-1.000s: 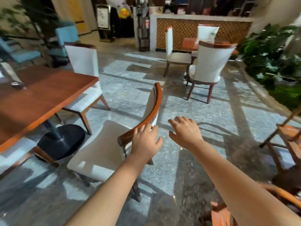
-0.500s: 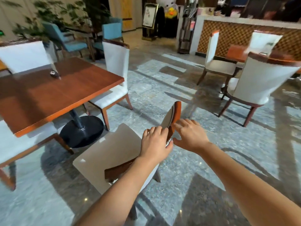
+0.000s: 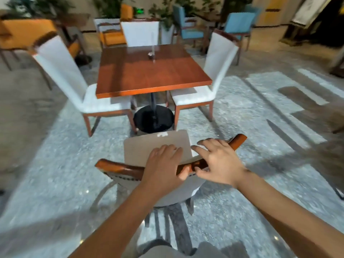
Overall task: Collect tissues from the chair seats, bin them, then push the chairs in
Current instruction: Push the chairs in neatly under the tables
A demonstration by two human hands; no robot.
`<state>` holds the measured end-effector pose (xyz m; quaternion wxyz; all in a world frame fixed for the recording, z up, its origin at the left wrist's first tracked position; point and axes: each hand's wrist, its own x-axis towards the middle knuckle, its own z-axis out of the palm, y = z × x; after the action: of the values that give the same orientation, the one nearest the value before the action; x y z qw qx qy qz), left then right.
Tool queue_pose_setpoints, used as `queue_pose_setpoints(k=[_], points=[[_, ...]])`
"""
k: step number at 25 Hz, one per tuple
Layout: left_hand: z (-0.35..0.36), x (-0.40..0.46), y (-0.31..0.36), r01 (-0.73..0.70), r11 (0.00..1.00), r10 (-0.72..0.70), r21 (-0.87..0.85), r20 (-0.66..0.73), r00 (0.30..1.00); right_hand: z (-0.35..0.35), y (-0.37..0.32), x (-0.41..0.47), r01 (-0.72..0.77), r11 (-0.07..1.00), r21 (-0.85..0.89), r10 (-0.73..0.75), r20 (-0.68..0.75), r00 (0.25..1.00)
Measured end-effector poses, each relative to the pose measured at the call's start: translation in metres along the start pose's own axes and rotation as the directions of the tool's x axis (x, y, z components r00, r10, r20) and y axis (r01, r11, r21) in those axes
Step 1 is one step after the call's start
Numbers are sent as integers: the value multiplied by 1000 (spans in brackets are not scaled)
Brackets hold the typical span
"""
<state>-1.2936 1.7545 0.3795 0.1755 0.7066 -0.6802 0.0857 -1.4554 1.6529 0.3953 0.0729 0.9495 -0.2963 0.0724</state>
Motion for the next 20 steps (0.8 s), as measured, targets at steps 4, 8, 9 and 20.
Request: queue_pose_setpoints(k=[4,8,9,20], points=[[12,-31,25,190,977,-194,95,37,980,11,9,-17,127,990,67,-126,-11,992],[17,-43,40,250,953,-260,171,41,965,28,25,-37,147,986,84,-142,-61,988],[18,-43,39,255,953,-264,162,36,964,32,26,-40,150,986,68,-145,-69,987],[30,-41,20,270,933,-261,237,-71,963,38,27,-14,142,988,-60,-145,-58,988]])
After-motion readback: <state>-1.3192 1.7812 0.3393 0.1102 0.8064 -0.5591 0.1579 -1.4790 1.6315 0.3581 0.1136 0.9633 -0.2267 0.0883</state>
